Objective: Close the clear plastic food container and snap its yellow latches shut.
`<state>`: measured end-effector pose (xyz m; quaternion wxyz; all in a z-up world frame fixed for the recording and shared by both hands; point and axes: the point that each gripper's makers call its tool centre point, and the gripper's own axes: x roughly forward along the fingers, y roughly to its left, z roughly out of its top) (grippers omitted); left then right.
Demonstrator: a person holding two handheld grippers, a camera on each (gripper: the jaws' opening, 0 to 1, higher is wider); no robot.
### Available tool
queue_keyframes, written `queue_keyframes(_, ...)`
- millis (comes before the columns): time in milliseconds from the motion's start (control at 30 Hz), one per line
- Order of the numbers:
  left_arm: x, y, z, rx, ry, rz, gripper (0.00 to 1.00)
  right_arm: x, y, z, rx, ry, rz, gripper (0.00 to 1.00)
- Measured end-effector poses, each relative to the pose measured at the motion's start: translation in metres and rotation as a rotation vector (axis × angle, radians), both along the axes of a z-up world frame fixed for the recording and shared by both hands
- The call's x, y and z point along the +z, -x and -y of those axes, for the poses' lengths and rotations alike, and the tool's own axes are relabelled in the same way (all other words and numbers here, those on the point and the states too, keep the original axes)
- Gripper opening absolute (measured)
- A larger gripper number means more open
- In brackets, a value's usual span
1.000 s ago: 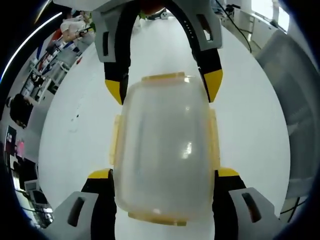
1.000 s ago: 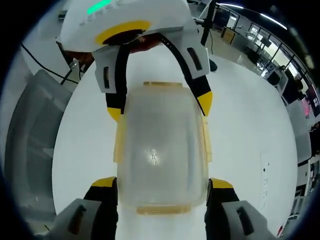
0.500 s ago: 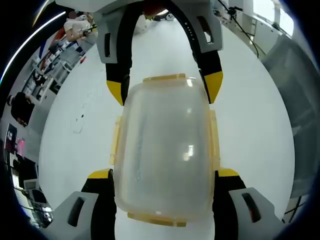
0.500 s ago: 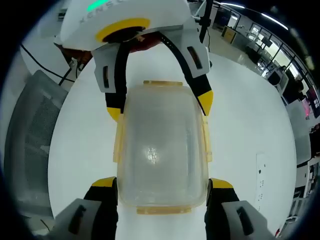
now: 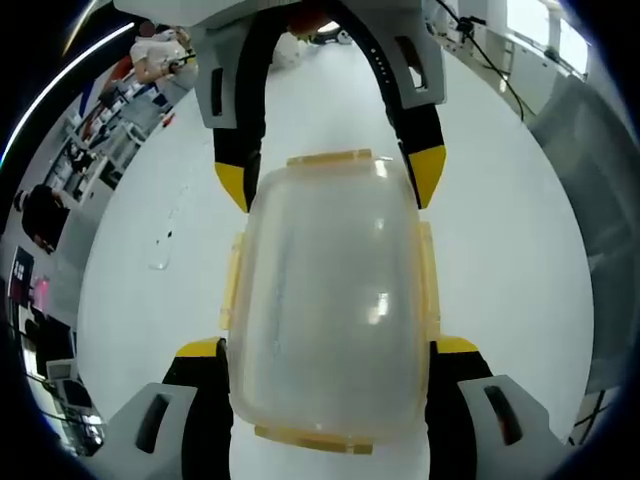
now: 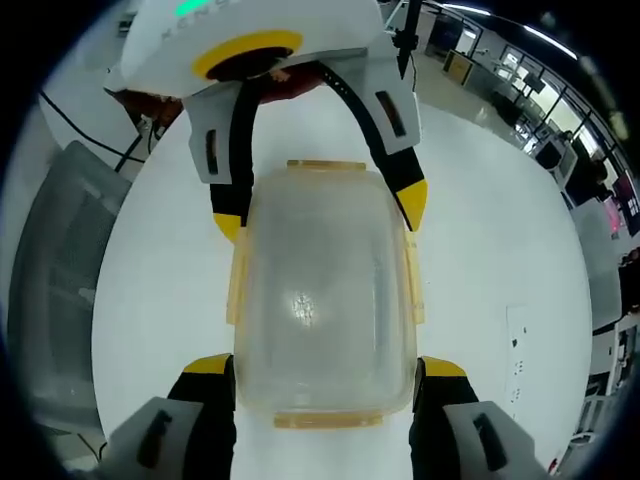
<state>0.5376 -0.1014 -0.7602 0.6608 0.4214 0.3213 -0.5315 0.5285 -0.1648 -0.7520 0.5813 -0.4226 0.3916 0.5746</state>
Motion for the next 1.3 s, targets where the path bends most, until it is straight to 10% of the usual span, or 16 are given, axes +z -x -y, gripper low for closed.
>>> queue_keyframes(1300, 0.0035, -0.0013, -0.0029, -0.001, 0.001, 0.016, 0.84, 0.0073, -0.0014, 0.0050, -0.027, -0.018, 0.034, 0.79)
